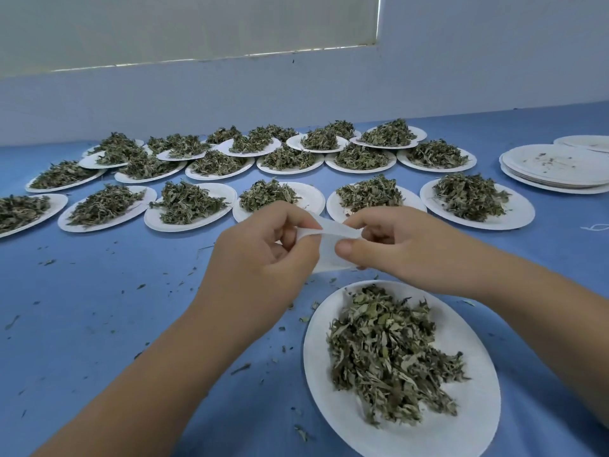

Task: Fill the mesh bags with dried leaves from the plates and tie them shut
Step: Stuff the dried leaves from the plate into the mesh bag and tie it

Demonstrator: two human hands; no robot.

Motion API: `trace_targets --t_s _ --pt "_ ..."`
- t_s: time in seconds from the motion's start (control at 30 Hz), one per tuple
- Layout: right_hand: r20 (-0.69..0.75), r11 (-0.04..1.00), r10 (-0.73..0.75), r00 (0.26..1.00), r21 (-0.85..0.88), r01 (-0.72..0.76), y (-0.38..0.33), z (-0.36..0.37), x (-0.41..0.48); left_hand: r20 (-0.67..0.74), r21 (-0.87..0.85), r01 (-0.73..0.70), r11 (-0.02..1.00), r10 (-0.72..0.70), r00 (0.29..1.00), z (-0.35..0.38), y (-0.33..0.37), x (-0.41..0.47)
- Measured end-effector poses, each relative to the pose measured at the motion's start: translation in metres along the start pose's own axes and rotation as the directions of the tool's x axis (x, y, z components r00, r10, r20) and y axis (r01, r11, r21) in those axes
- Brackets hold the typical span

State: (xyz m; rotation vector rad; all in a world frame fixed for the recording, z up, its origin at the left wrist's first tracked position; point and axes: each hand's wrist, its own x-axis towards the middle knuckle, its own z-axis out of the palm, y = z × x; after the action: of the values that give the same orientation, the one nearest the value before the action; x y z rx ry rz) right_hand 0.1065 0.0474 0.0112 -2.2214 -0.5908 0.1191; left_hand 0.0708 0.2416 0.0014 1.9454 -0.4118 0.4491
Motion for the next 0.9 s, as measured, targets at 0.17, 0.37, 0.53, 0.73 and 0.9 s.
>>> trace_targets --t_s 0.17,0.37,0.53,0.73,0.9 --pt "0.015 0.997 -0.072 0.997 -0.012 0.072 0.002 -0.009 -0.017 -0.059 0.124 -0.021 0.992 0.028 0.998 0.0 0.001 -0.001" --pt "0.162 0.959 -0.083 0.983 -0.257 0.123 -0.003 -0.008 -0.027 -0.096 0.343 -0.052 0.938 0.09 0.991 -0.005 0.003 -0.001" --pt "0.245 0.93 -0.019 0.969 -0.351 0.107 -0.003 -0.005 -0.029 -0.063 0.369 0.011 0.929 0.013 0.998 -0.003 -0.001 -0.002" --pt "0.26 0.912 -0.034 0.965 -0.386 0.136 -0.002 -0.004 -0.027 -0.046 0.384 0.045 0.922 -0.029 0.998 -0.001 -0.002 -0.003" --pt "0.253 0.9 -0.055 0.966 -0.406 0.158 -0.002 -0.001 -0.027 -0.015 0.386 0.073 0.92 -0.073 0.997 0.002 -0.002 -0.003"
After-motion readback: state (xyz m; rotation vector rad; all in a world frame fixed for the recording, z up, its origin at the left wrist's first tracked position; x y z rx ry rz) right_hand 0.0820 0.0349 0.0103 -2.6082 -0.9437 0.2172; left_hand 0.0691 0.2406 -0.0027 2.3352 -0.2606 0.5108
